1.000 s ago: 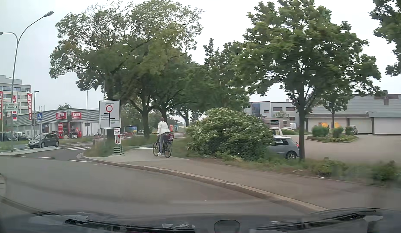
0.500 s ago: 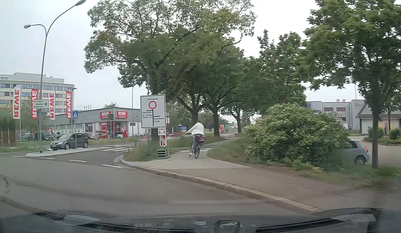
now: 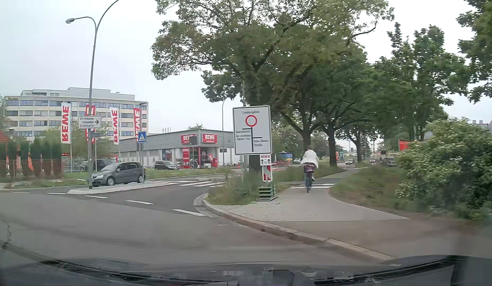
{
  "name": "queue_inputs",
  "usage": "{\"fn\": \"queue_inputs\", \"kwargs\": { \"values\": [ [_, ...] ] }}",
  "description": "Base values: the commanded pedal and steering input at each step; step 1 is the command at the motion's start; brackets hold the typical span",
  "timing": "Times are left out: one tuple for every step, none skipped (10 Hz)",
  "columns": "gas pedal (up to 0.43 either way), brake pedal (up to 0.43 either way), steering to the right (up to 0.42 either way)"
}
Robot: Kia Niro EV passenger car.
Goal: Follow the waypoints while adhering to traffic rules and regulations
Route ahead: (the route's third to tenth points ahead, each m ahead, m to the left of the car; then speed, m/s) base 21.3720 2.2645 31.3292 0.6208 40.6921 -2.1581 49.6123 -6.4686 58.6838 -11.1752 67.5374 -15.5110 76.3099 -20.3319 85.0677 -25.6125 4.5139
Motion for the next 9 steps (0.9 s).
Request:
{"fn": "queue_inputs", "kwargs": {
  "values": [
    [0.000, 0.000, -0.377],
    [0.000, 0.000, -0.376],
    [0.000, 0.000, -0.375],
    [0.000, 0.000, -0.372],
    [0.000, 0.000, -0.367],
    [0.000, 0.000, -0.352],
    [0.000, 0.000, -0.323],
    [0.000, 0.000, -0.286],
    [0.000, 0.000, -0.250]
  ]
}}
